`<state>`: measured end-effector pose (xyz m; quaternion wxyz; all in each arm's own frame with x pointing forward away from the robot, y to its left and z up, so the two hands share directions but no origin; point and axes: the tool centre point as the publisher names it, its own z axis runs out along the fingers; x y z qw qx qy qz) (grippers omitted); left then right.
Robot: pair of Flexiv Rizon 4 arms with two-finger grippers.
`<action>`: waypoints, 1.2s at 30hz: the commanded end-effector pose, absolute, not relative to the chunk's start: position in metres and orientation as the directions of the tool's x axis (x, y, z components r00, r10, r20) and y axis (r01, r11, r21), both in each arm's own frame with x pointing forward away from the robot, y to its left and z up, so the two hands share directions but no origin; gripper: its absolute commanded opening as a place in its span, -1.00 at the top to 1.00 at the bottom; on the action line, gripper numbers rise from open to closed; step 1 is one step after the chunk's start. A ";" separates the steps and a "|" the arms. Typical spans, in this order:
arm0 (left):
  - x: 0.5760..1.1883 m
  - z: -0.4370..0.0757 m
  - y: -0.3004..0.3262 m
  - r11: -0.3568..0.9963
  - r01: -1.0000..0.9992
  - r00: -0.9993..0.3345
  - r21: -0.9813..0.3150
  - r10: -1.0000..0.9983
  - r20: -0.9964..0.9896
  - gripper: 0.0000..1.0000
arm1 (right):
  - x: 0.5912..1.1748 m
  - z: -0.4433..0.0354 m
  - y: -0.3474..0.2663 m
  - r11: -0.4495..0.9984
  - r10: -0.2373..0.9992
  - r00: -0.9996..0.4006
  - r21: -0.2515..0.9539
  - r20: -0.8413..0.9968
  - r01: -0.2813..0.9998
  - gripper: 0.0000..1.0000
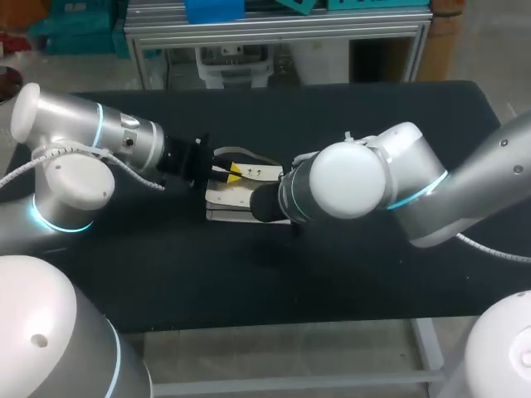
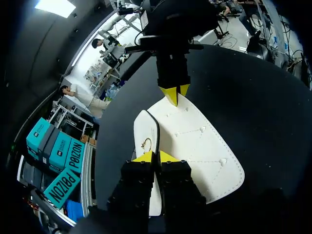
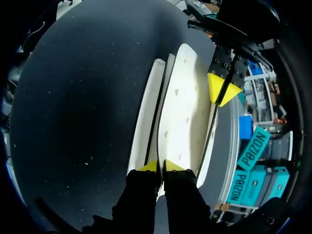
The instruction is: Pick up the bag, open it, inspect its contents, close it, and place it on the opposite side
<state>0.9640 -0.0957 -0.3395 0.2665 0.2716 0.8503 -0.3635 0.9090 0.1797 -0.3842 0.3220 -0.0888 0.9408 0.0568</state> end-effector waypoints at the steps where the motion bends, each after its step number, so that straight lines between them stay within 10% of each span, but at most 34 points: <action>1: 0.978 -0.321 -0.087 0.588 0.625 -0.753 -0.513 0.281 -0.596 1.00 | 0.906 -0.390 0.177 0.976 -0.144 -0.779 0.042 -0.610 -0.214 1.00; 15: 0.978 -0.318 -0.083 0.599 0.555 -0.823 -0.577 0.292 -0.488 1.00 | 0.903 -0.393 0.176 0.971 -0.174 -0.791 0.029 -0.587 -0.235 1.00; 20: 0.967 -0.330 -0.083 0.603 0.568 -0.813 -0.560 0.307 -0.494 -0.52 | 0.904 -0.393 0.176 0.971 -0.169 -0.794 0.038 -0.584 -0.235 1.00; 36: 0.988 -0.350 -0.101 0.659 0.509 -0.845 -0.554 0.261 -0.466 0.15 | 0.905 -0.394 0.181 0.968 -0.179 -0.796 0.041 -0.578 -0.247 1.00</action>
